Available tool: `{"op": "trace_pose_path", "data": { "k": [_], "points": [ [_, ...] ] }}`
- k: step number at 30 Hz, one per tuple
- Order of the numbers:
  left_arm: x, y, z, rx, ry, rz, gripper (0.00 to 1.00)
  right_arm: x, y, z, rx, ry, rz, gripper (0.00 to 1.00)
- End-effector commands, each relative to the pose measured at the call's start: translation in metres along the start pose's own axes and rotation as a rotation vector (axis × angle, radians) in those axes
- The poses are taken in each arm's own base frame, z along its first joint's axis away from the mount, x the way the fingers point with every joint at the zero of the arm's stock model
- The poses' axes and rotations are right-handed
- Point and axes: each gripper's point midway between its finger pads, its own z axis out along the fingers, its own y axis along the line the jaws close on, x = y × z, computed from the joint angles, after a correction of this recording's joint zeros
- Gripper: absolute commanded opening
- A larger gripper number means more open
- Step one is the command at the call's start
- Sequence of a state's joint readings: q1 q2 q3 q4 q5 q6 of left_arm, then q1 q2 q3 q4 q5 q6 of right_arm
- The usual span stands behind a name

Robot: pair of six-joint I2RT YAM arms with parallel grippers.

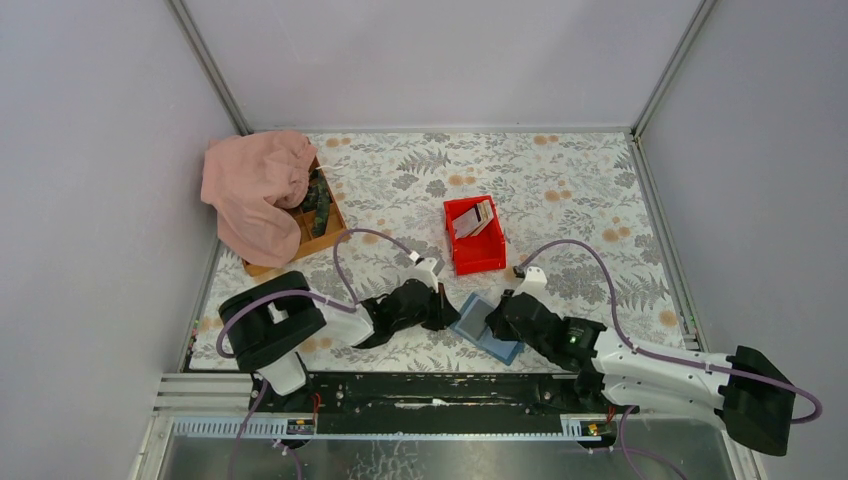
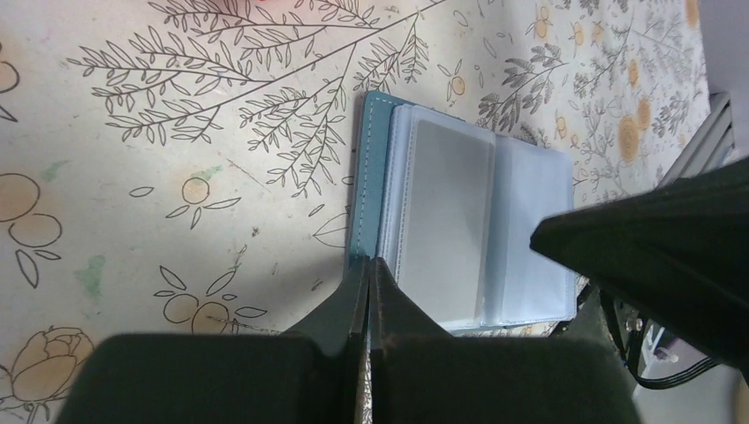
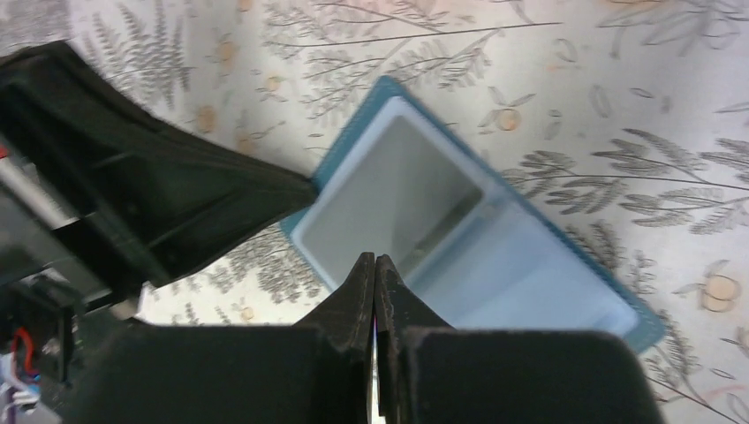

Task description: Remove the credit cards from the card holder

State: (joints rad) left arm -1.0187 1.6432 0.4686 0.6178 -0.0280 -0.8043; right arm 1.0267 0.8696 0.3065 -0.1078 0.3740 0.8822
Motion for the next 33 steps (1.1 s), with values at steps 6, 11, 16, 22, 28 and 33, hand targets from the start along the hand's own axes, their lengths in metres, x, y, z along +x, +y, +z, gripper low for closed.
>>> {"op": "trace_pose_path", "data": {
  "k": [6, 11, 16, 22, 28, 33],
  "points": [
    [0.016, 0.019, -0.004, -0.033, 0.012, -0.043, 0.00, 0.011, 0.042, -0.001, -0.116, 0.042, 0.005, 0.00],
    [0.000, 0.017, -0.005, -0.065, -0.024, -0.016, 0.14, 0.065, 0.045, -0.005, -0.063, 0.132, -0.035, 0.00],
    [-0.011, 0.011, -0.012, -0.064, -0.051, -0.006, 0.27, 0.076, 0.017, -0.005, 0.011, 0.142, 0.001, 0.00],
    [-0.020, 0.007, -0.023, -0.055, -0.087, -0.006, 0.46, 0.057, -0.027, -0.024, 0.140, 0.063, 0.047, 0.00],
    [-0.024, 0.000, -0.024, -0.031, -0.093, -0.001, 0.51, 0.028, -0.048, -0.041, 0.160, -0.055, 0.084, 0.00],
    [-0.022, -0.001, -0.023, -0.020, -0.089, -0.004, 0.51, 0.016, -0.051, -0.046, 0.173, -0.102, 0.073, 0.00]
  ]
}}
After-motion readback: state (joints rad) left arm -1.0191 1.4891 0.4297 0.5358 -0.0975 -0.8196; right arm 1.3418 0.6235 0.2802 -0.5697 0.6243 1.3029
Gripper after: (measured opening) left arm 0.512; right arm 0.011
